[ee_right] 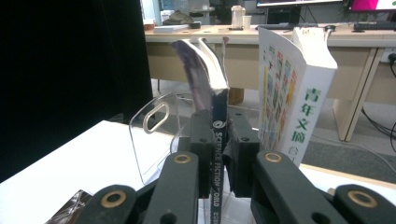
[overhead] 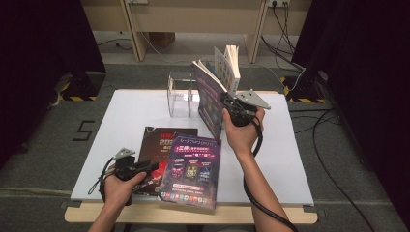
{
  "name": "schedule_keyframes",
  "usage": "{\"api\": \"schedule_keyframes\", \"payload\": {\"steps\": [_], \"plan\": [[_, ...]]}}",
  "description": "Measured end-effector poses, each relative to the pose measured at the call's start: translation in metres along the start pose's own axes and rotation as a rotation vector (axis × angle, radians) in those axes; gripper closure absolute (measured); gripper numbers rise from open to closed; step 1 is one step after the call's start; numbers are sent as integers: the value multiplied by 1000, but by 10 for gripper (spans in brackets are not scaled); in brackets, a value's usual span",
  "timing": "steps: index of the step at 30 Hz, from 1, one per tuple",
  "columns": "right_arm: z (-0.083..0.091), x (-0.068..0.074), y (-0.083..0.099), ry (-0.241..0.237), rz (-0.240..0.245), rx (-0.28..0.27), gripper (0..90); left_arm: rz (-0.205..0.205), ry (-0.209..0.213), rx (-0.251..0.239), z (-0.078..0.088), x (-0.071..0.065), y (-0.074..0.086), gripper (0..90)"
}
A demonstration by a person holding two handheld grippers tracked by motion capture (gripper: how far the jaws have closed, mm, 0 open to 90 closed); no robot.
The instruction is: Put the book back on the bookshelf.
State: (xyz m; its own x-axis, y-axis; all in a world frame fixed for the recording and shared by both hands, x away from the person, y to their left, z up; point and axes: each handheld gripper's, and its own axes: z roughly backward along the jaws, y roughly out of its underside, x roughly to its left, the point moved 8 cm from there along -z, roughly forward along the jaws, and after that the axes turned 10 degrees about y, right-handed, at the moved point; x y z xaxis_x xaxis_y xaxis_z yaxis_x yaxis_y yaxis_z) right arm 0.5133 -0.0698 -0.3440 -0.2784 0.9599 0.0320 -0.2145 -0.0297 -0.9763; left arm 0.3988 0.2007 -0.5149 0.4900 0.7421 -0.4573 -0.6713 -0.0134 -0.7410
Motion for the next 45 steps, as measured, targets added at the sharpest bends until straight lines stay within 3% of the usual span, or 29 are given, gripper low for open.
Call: {"api": "schedule_keyframes", "payload": {"steps": [12,29,36,45], "plan": [[-10,2,0,9,-12,43,760,1,-3,-6,2,1,-1,537],[-31,4,-17,30,-4,52,705,7,-7,-12,3,3,-1,537],[-34,6,-17,29,12,59,732,9,-6,-12,3,3,-1,536],[-37,6,-18,41,38,98,839,10,-7,-9,3,4,-1,536]]}}
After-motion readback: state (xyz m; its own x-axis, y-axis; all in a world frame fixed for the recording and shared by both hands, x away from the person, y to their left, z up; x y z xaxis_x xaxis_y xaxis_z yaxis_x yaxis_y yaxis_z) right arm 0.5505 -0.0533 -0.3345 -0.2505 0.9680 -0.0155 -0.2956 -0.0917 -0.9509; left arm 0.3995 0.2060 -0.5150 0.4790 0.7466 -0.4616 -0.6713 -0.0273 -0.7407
